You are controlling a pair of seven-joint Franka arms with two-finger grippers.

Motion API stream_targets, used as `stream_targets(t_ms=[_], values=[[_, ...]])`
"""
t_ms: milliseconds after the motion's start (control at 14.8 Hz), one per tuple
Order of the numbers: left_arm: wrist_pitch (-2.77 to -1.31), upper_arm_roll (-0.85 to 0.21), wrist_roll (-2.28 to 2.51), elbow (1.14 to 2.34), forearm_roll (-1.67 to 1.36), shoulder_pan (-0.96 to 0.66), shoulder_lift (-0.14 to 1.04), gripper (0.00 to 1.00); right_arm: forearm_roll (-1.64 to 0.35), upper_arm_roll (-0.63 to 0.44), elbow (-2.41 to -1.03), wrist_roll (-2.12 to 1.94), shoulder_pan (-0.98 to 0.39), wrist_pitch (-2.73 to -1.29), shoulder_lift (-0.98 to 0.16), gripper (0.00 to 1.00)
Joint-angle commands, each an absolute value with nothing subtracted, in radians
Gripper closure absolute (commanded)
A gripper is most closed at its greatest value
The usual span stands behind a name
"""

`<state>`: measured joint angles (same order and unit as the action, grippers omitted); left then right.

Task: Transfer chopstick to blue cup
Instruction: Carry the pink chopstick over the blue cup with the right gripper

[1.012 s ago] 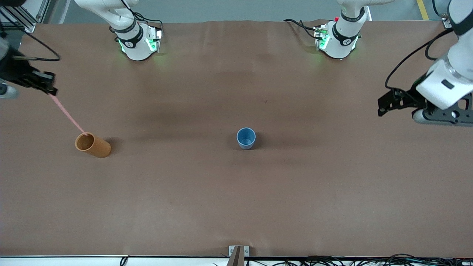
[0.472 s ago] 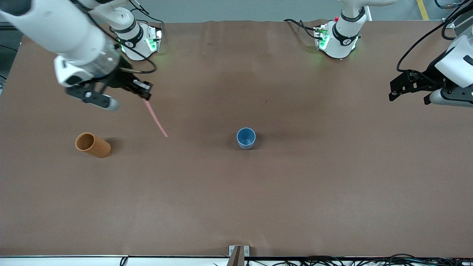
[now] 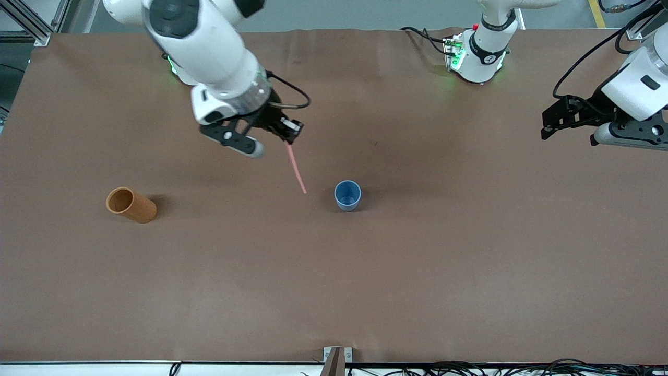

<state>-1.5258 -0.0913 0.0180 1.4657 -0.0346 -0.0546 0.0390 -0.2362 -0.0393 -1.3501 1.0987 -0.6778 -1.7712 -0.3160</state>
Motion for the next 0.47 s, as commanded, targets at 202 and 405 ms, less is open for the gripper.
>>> stream_targets(t_ms=[202,405], values=[[-1.52,-0.094,0.003,1.467,-0.041,-0.038,0.029,0.0,-0.258,-0.055,-1.325,1.164,-0.785,-1.885,-0.425,0.99],[-1.519,-0.095,0.017,1.462,-0.047,-0.04,0.031,0.0,-0.256,-0.055,-1.338,1.163,-0.795,-1.919,-0.433,0.99]])
